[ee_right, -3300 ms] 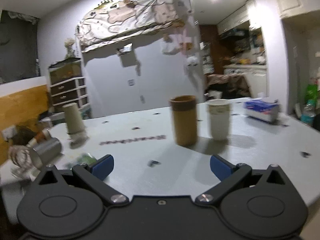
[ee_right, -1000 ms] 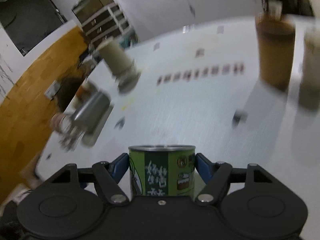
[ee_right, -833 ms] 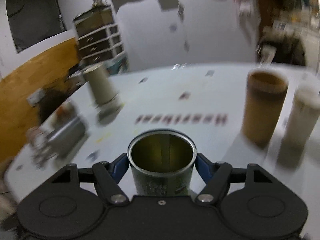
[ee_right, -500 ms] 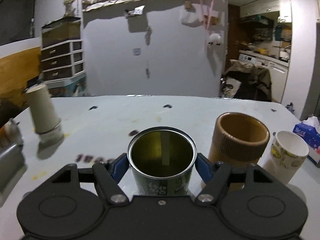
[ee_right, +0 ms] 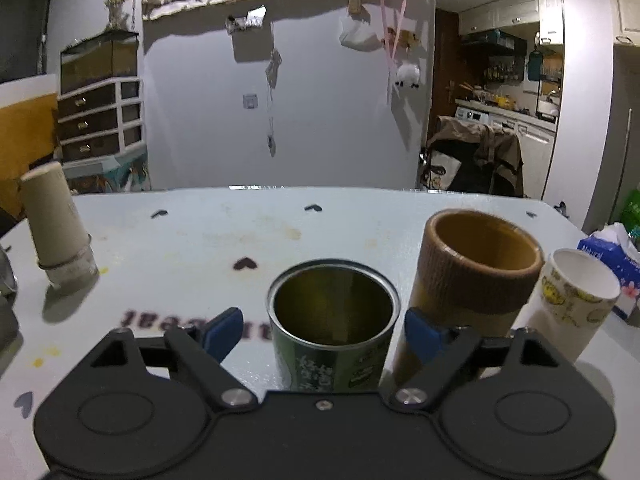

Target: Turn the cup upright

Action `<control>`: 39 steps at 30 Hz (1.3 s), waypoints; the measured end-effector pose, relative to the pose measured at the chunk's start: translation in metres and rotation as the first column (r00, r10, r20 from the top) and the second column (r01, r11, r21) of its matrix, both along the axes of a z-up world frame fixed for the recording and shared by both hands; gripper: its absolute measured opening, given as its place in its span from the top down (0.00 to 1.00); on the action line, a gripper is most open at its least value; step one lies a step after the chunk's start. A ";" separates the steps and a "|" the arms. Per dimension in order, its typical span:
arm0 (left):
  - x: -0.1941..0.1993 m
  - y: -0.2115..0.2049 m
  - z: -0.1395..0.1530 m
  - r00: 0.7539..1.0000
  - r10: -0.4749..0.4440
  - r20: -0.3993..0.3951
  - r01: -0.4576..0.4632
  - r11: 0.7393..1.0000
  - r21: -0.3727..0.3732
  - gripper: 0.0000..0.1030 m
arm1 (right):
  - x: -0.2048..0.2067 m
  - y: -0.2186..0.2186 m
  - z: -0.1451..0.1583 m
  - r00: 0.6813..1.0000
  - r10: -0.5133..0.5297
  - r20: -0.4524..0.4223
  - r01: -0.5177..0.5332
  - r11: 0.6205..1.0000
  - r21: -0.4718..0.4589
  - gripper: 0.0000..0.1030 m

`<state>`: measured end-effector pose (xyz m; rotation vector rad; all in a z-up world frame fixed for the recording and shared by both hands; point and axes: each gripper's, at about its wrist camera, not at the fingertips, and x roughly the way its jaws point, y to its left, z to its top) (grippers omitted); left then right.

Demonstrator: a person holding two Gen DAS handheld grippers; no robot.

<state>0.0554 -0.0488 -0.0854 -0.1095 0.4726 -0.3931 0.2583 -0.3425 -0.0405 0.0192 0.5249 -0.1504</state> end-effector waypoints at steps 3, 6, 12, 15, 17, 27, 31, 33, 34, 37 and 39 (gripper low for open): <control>-0.001 -0.001 0.005 1.000 0.000 0.013 0.000 1.000 0.001 0.11 | -0.022 0.002 0.013 0.999 0.013 0.041 -0.013 1.000 0.009 0.12; -0.002 -0.003 0.011 1.000 0.002 0.024 -0.002 1.000 0.004 0.11 | -0.052 0.007 0.029 0.995 0.043 0.092 -0.045 0.999 0.018 0.10; -0.005 -0.008 0.027 0.998 -0.001 0.055 0.000 1.000 0.014 0.11 | -0.123 0.021 0.049 0.979 0.093 0.179 -0.092 0.996 -0.013 0.06; -0.008 -0.012 0.037 0.997 -0.005 0.078 0.003 1.000 0.024 0.11 | -0.156 0.026 0.055 0.970 0.111 0.216 -0.106 0.994 -0.034 0.06; -0.010 -0.014 0.043 0.996 -0.010 0.090 0.007 1.000 0.031 0.11 | -0.175 0.027 0.058 0.963 0.119 0.240 -0.116 0.993 -0.028 0.05; -0.023 -0.026 0.078 0.988 -0.016 0.153 0.007 0.998 0.062 0.10 | -0.246 0.022 0.061 0.943 0.060 0.328 -0.055 0.998 -0.024 0.04; -0.033 -0.031 0.085 0.984 -0.003 0.179 -0.010 0.997 0.070 0.00 | -0.266 0.022 0.059 0.942 0.031 0.335 -0.023 0.999 -0.029 0.03; -0.037 -0.033 0.088 0.982 -0.005 0.191 -0.009 0.997 0.070 0.00 | -0.275 0.023 0.058 0.941 0.014 0.337 -0.003 0.999 -0.034 0.02; -0.038 -0.034 0.089 0.981 -0.004 0.193 -0.010 0.997 0.071 0.00 | -0.279 0.023 0.058 0.941 0.007 0.338 0.005 0.999 -0.036 0.02; -0.043 -0.034 0.091 0.980 0.010 0.199 -0.026 0.997 0.077 0.00 | -0.288 0.024 0.054 0.943 -0.014 0.332 0.030 0.999 -0.043 0.01; -0.046 -0.033 0.091 0.979 0.019 0.203 -0.036 0.996 0.081 0.00 | -0.293 0.025 0.052 0.945 -0.023 0.325 0.043 0.998 -0.054 0.00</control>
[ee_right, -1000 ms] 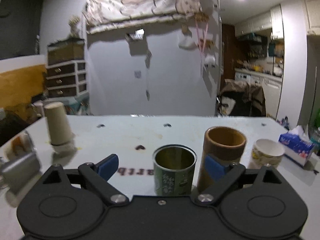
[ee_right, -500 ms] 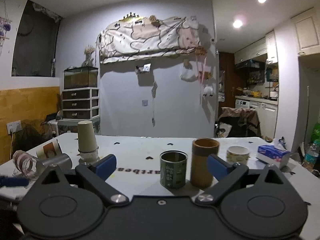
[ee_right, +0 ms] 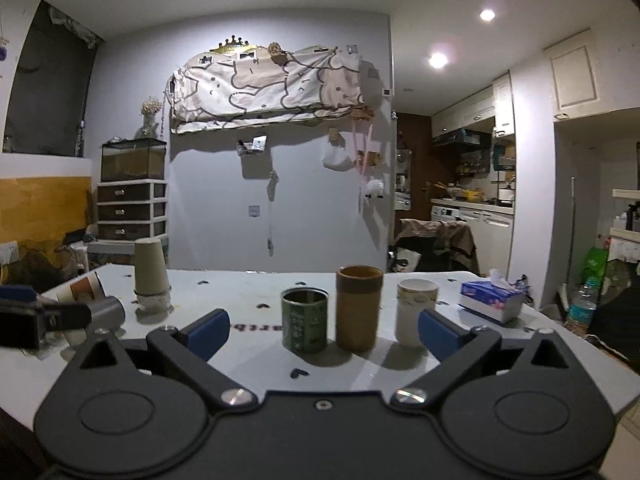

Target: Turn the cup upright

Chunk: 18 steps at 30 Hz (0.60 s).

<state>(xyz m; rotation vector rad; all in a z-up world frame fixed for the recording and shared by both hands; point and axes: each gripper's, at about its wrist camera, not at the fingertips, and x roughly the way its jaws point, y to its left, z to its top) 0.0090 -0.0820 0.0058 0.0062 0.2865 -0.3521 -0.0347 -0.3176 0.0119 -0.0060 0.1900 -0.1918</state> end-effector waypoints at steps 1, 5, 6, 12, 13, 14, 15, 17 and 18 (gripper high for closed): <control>-0.001 0.001 0.000 1.000 0.001 0.001 -0.001 1.000 0.000 0.00 | -0.002 0.001 -0.001 1.000 -0.007 -0.002 0.007 1.000 -0.006 0.00; -0.006 0.004 -0.001 1.000 0.004 0.002 -0.004 1.000 0.006 0.00 | -0.010 0.003 -0.002 1.000 -0.021 -0.005 0.021 1.000 -0.010 0.00; -0.007 0.005 -0.001 1.000 0.006 0.001 -0.006 1.000 0.009 0.00 | -0.011 0.003 -0.002 1.000 -0.020 -0.004 0.020 1.000 -0.011 0.00; -0.011 0.006 -0.004 1.000 0.015 -0.003 -0.015 0.999 0.040 0.00 | -0.020 0.010 -0.005 1.000 -0.011 -0.002 0.011 1.000 -0.025 0.00; -0.012 0.006 -0.004 1.000 0.014 -0.005 -0.013 0.999 0.041 0.00 | -0.021 0.011 -0.005 1.000 -0.014 -0.004 0.013 1.000 -0.023 0.00; -0.012 0.006 -0.003 1.000 0.013 -0.005 -0.013 0.999 0.041 0.00 | -0.021 0.013 -0.006 1.000 -0.019 -0.007 0.019 1.000 -0.021 0.00; -0.012 0.007 -0.003 1.000 0.013 -0.004 -0.013 0.999 0.040 0.00 | -0.022 0.012 -0.006 1.000 -0.026 -0.010 0.025 1.000 -0.017 0.00; -0.012 0.007 -0.003 1.000 0.013 -0.003 -0.013 0.999 0.040 0.00 | -0.023 0.014 -0.006 0.999 -0.031 -0.013 0.031 0.999 -0.014 0.00; -0.012 0.007 -0.003 1.000 0.013 -0.002 -0.013 0.999 0.039 0.00 | -0.024 0.014 -0.006 0.999 -0.034 -0.014 0.034 0.999 -0.012 0.00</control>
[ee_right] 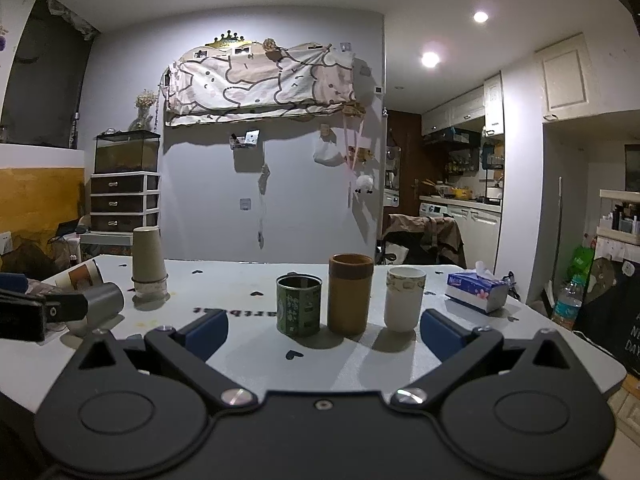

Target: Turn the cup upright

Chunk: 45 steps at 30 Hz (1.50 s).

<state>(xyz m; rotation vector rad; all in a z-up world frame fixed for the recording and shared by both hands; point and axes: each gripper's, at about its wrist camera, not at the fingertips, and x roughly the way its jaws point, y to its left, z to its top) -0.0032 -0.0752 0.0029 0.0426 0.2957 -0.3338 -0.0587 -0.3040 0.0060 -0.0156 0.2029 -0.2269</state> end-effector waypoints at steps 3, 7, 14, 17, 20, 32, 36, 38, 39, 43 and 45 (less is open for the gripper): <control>-0.001 0.000 0.000 1.000 0.000 0.000 0.000 1.000 0.001 0.00 | 0.000 0.001 0.001 1.000 -0.011 -0.002 0.011 1.000 0.000 0.00; -0.002 0.001 0.001 1.000 -0.001 -0.006 0.001 1.000 0.000 0.00 | -0.001 0.001 0.000 1.000 -0.019 -0.007 0.019 1.000 0.000 0.00; -0.003 0.000 0.000 1.000 -0.004 -0.018 0.004 1.000 0.002 0.00 | 0.000 0.002 0.000 1.000 -0.019 -0.008 0.019 1.000 0.002 0.00; -0.003 0.000 0.000 1.000 -0.004 -0.017 0.004 1.000 0.002 0.00 | 0.000 0.002 0.000 1.000 -0.020 -0.008 0.020 1.000 0.002 0.00; -0.003 0.000 0.000 1.000 -0.004 -0.017 0.004 1.000 0.002 0.00 | 0.000 0.001 0.000 1.000 -0.020 -0.009 0.020 1.000 0.002 0.00; -0.003 0.000 0.000 1.000 -0.004 -0.017 0.004 1.000 0.002 0.00 | -0.001 0.002 -0.001 0.999 -0.041 -0.012 0.041 0.999 0.012 0.00; -0.003 0.000 0.000 1.000 -0.004 -0.017 0.004 1.000 0.002 0.00 | -0.001 0.002 -0.001 0.999 -0.038 -0.013 0.038 0.999 0.012 0.00; -0.003 0.000 0.000 1.000 -0.004 -0.017 0.004 1.000 0.002 0.00 | -0.001 0.002 -0.001 0.999 -0.040 -0.012 0.040 0.999 0.012 0.00; -0.003 0.000 0.000 1.000 -0.004 -0.017 0.004 1.000 0.002 0.00 | -0.001 0.001 -0.001 0.999 -0.040 -0.012 0.040 0.999 0.012 0.00; -0.003 0.000 0.000 1.000 -0.004 -0.017 0.004 1.000 0.002 0.00 | -0.001 0.001 -0.001 0.999 -0.039 -0.012 0.039 0.999 0.012 0.00; -0.003 0.000 0.000 1.000 -0.004 -0.016 0.004 1.000 0.002 0.00 | -0.001 0.002 -0.001 0.999 -0.038 -0.013 0.038 0.999 0.012 0.00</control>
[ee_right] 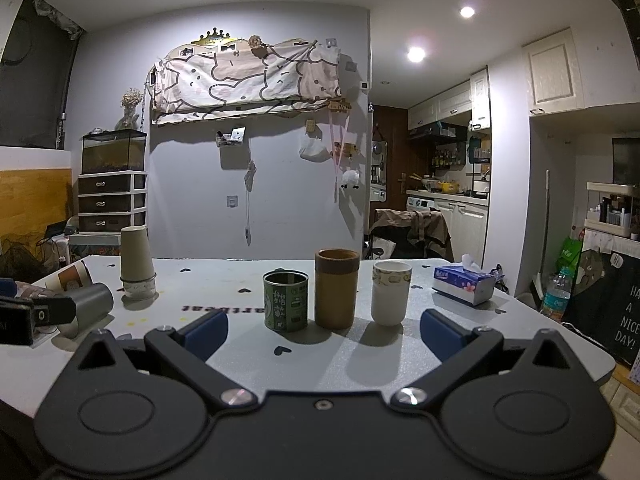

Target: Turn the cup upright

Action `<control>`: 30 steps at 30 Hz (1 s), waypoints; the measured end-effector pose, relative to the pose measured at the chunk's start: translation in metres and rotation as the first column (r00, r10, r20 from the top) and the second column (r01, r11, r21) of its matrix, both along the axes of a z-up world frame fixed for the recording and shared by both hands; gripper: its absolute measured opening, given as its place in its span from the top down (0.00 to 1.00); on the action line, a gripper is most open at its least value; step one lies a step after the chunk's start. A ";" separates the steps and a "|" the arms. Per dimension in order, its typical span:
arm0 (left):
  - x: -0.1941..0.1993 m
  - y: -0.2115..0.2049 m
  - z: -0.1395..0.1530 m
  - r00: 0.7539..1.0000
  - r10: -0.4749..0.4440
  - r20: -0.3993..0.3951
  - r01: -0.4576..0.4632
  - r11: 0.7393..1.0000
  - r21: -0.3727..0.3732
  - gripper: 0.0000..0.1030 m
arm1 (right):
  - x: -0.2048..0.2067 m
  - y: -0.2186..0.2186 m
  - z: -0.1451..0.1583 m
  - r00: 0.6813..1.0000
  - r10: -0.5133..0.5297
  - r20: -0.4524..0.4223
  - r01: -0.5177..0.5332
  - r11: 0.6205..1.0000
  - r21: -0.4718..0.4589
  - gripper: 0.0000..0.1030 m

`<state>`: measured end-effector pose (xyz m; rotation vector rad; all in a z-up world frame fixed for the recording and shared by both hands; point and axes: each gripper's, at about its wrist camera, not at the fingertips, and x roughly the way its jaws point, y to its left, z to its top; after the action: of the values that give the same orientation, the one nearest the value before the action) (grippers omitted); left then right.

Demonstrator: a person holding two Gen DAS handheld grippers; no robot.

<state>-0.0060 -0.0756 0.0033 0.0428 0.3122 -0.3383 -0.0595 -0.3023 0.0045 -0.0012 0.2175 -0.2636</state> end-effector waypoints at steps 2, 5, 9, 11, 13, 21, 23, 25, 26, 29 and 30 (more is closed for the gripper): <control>0.000 0.000 0.000 1.000 0.000 0.000 0.000 1.000 0.000 0.00 | 0.000 0.000 0.000 1.000 0.000 0.002 0.000 1.000 0.000 0.00; 0.000 0.000 0.000 1.000 -0.001 -0.002 0.001 1.000 0.001 0.00 | 0.000 -0.001 0.001 1.000 0.001 0.003 -0.001 1.000 -0.001 0.00; 0.000 -0.001 0.001 1.000 0.000 -0.001 0.000 1.000 0.001 0.00 | 0.000 -0.001 0.001 1.000 0.000 0.002 0.000 1.000 0.000 0.00; 0.000 0.000 0.001 1.000 0.000 -0.002 0.000 1.000 0.001 0.00 | 0.000 -0.001 0.001 1.000 0.000 0.003 0.000 1.000 -0.001 0.00; 0.000 0.000 0.001 1.000 0.000 -0.002 0.000 1.000 0.001 0.00 | 0.000 -0.001 0.001 1.000 0.000 0.003 0.000 1.000 -0.001 0.00; 0.000 0.000 0.001 1.000 -0.001 -0.002 0.001 1.000 0.001 0.00 | 0.000 -0.001 0.001 1.000 -0.001 0.005 0.001 1.000 -0.001 0.00; 0.000 0.000 0.001 1.000 -0.001 -0.002 0.001 1.000 0.001 0.00 | -0.001 -0.001 0.004 1.000 -0.002 0.007 0.002 1.000 -0.001 0.00; 0.000 0.000 0.001 1.000 -0.001 -0.001 0.001 1.000 0.001 0.00 | -0.001 -0.001 0.005 1.000 -0.002 0.008 0.002 1.000 -0.001 0.00; 0.000 -0.001 0.001 1.000 -0.001 0.000 0.001 1.000 0.001 0.00 | -0.001 -0.001 0.006 1.000 -0.002 0.008 0.002 1.000 -0.001 0.00; 0.000 -0.001 0.001 1.000 0.000 -0.001 0.000 1.000 0.001 0.00 | -0.002 -0.001 0.006 1.000 0.000 0.008 0.000 1.000 -0.001 0.00; 0.000 -0.001 0.001 1.000 0.000 -0.001 0.000 1.000 0.001 0.00 | -0.001 -0.001 0.006 1.000 0.000 0.008 0.000 1.000 -0.002 0.00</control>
<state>-0.0060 -0.0762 0.0041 0.0434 0.3133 -0.3379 -0.0609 -0.3034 0.0102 -0.0019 0.2095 -0.2642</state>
